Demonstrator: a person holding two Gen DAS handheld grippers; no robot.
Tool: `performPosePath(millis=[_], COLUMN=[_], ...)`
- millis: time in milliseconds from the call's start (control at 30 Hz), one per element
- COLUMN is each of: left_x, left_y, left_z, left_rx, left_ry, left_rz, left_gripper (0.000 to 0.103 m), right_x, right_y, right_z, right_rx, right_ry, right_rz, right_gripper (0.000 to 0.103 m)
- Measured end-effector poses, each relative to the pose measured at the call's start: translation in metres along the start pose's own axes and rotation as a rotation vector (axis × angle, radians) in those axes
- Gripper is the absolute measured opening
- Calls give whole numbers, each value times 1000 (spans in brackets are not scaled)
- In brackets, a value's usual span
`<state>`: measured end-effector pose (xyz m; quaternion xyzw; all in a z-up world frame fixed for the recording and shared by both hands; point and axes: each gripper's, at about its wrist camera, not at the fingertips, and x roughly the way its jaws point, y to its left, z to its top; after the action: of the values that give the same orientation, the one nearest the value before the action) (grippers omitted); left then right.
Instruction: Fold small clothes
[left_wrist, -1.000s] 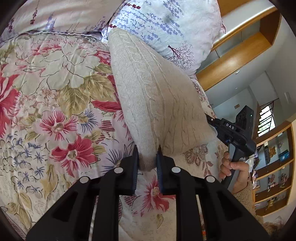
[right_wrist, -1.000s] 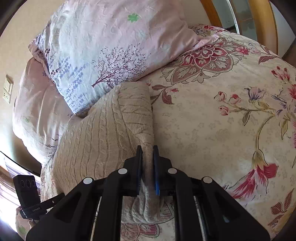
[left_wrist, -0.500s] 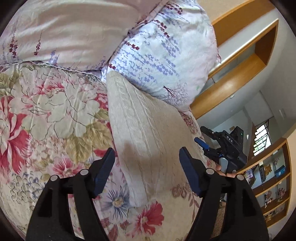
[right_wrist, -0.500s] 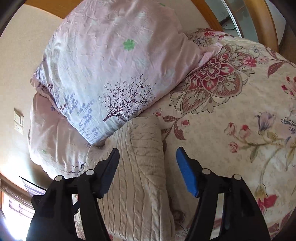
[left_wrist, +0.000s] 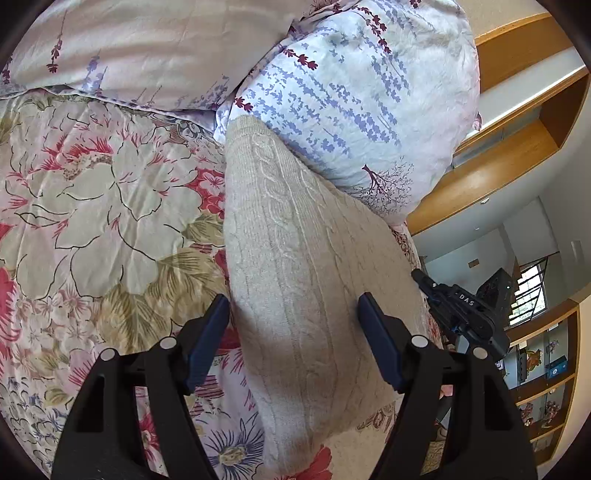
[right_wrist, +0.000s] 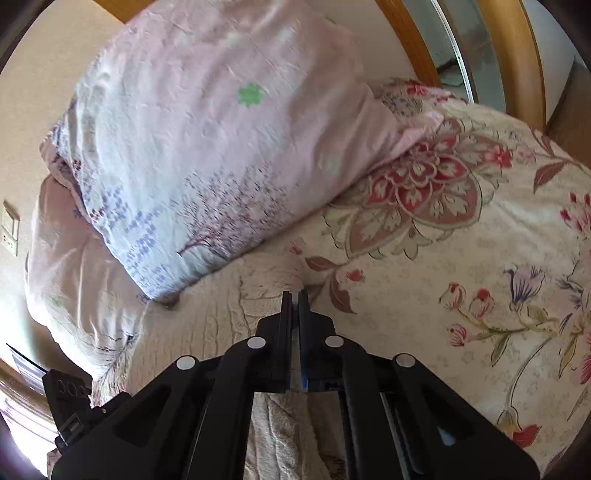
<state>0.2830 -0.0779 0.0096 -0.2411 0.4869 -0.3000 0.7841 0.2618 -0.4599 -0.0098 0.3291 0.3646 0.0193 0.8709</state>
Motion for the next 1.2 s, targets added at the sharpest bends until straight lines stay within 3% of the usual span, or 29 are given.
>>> performPosePath(millis=[133,167,200,267,367,400,433,467,500,567,733,833,867,967,1200], left_x=[3,3,4,5,7,8,9,9,9,9,11,13,14,16,21], left_y=[-1,-1,-1,-3,-9,-11,-13,-15,-17,-23,-38,-41,-42,-42,-35], left_z=[1,1,1,2,2,1,1,0,-1,-2,-6,-6,-6,-4,0], left_rx=[-1,-1,3,15,42,53,64,76,89,123,218,239,245,253,209], left_ry=[0,1,1,-2,-5,-7,-9,-12,-17,-29,-48,-52,-51,-52,-33], left_rz=[-3,-3,-3,3,20,30,42,56,71,108,203,226,232,242,210], left_gripper=[72,72,72,72,73,73,74,74,74,75,77,78,78,80,81], right_x=[0,-4,-6,-9,-1,3,7,4,-1,-8,9,3,-1,-9,-5], right_y=[-6,-7,-7,-6,0,3,7,11,13,11,4,4,2,-3,-7], right_z=[-5,-4,-3,-3,-9,-12,-15,-17,-17,-16,-20,-17,-16,-15,-16], right_rx=[54,65,72,71,46,27,1,-22,-40,-42,-8,2,15,30,13], right_ry=[17,17,14,11,63,86,99,75,43,12,61,65,70,70,148], right_rz=[87,113,130,158,172,174,168,153,138,102,31,71,83,111,146], right_gripper=[8,18,40,66,66,56,41,20,11,11,10,16,25,70,74])
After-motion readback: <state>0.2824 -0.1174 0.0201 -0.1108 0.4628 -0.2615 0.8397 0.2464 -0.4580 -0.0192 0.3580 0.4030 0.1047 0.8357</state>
